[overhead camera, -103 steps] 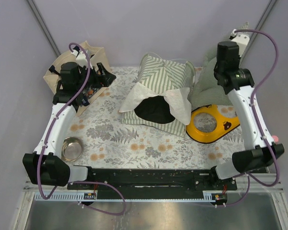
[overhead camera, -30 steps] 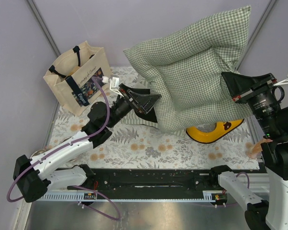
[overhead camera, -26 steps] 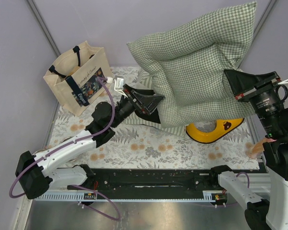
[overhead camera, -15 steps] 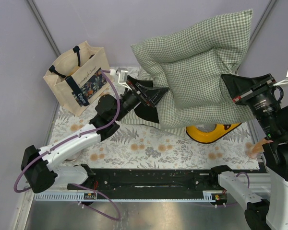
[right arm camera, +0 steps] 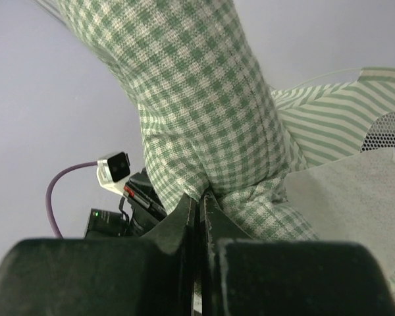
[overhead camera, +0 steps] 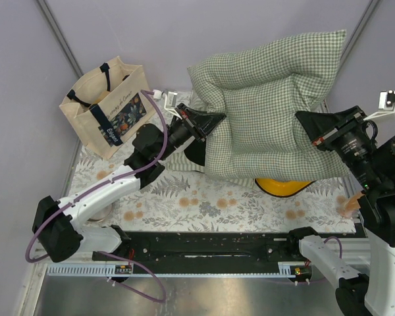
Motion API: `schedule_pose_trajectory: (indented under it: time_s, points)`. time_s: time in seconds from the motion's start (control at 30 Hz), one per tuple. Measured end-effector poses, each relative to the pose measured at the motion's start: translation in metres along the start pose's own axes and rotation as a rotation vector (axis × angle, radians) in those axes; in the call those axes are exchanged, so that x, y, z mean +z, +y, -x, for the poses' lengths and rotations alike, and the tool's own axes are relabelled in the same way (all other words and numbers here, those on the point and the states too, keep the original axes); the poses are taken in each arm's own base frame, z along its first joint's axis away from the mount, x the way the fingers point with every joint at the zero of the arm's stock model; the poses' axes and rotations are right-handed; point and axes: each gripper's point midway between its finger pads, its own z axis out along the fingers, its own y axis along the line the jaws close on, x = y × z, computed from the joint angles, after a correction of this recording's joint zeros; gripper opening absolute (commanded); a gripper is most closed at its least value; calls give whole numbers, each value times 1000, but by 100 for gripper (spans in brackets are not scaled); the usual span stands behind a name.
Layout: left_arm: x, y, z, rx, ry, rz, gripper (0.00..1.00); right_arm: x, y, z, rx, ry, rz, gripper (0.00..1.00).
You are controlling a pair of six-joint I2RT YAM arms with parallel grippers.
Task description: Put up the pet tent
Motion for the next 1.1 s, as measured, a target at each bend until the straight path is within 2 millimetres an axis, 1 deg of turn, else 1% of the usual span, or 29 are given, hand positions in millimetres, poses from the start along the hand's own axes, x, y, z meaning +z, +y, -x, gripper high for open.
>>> schedule_pose_trajectory:
  time_s: [0.1, 0.17, 0.2, 0.27, 0.33, 0.43, 0.5, 0.53, 0.63, 0.7, 0.73, 0.83, 0.87, 0.97, 1.03, 1.1]
  points:
    - [0, -1, -2, 8, 43, 6, 0, -1, 2, -10, -22, 52, 22, 0]
    - [-1, -2, -2, 25, 71, 13, 0, -2, 10, -21, -54, 122, 80, 0]
    - [-4, -3, -3, 41, 94, 16, 0, -2, 14, -26, -67, 156, 110, 0]
    - [-13, -6, -5, 76, 148, 18, 0, -2, 23, -44, -93, 255, 194, 0]
    - [-24, -11, -9, 111, 207, 14, 0, -3, 24, -60, -103, 329, 245, 0]
    - [-49, -19, -14, 167, 301, 4, 0, -8, 20, -92, -115, 457, 288, 0]
    - [-70, -26, -15, 200, 346, -8, 0, -14, 20, -114, -133, 546, 315, 0]
    - [-81, -31, -14, 216, 365, -15, 0, -20, 20, -129, -152, 600, 330, 0]
    - [-111, -43, -15, 238, 412, -41, 0, -29, 18, -156, -195, 697, 353, 0]
    - [-131, -51, -19, 235, 448, -65, 0, -32, 8, -175, -219, 754, 336, 0]
    - [-141, -52, -25, 228, 469, -72, 0, -33, 2, -187, -229, 783, 323, 0]
    - [-170, -46, -52, 187, 553, -60, 0, -36, -22, -225, -249, 885, 262, 0]
    - [-180, -40, -65, 168, 591, -43, 0, -36, -32, -239, -261, 923, 231, 0]
    - [-203, -18, -101, 113, 695, 32, 0, -35, -61, -278, -313, 1024, 130, 0]
    - [-210, -4, -116, 99, 736, 86, 0, -37, -84, -305, -360, 1105, 38, 0]
    - [-211, 10, -126, 94, 759, 150, 0, -39, -109, -331, -412, 1179, -60, 0]
